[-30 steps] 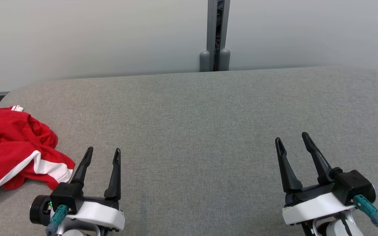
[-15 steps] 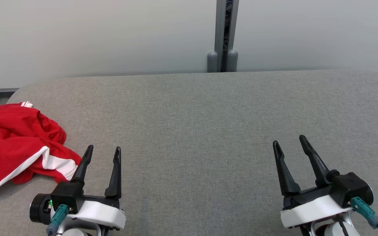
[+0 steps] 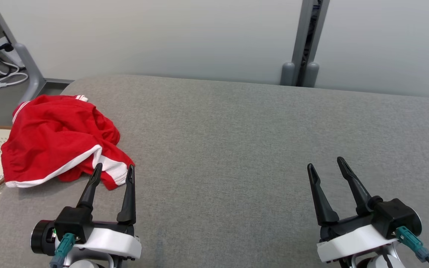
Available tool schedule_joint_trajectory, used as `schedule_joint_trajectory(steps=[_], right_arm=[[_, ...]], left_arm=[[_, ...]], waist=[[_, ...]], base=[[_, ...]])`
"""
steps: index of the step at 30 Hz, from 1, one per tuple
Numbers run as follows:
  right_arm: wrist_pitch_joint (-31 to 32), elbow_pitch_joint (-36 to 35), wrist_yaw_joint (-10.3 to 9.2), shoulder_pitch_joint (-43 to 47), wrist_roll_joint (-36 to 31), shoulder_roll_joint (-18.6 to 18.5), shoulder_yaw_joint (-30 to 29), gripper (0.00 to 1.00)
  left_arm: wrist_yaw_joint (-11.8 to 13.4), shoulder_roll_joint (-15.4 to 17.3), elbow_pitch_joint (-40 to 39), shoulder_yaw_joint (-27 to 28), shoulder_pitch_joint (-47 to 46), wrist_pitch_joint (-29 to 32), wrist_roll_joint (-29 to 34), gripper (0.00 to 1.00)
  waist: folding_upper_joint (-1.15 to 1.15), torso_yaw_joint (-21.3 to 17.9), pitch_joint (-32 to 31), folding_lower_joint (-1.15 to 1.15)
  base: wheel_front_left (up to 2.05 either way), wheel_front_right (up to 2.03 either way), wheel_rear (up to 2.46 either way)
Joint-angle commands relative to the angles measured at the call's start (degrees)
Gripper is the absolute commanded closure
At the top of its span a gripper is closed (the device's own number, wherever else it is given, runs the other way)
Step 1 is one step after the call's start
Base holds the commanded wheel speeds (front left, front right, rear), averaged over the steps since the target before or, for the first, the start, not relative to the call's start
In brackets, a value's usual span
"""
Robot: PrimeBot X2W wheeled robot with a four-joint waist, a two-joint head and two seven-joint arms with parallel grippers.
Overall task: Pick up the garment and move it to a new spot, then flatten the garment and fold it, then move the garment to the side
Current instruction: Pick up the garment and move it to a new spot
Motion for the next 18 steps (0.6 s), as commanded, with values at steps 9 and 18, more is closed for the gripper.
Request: schedule_joint_trajectory(steps=[9, 18], right_arm=[[-0.32, 0.04, 0.14, 0.47, -0.07, -0.37, 0.19, 0.0], [-0.32, 0.46, 0.14, 0.63, 0.31, -0.37, -0.2, 0.0]], left_arm=[[1.15, 0.25, -1.03, 0.73, 0.07, -0.24, -0.24, 0.0], [1.63, 0.26, -1.25, 0.77, -0.22, -0.24, 0.15, 0.0]], waist=[[0.0, 6.35, 0.53, 0.0], [0.0, 11.55, 0.73, 0.0]], base=[[0.0, 0.0, 0.0], [0.0, 0.0, 0.0]])
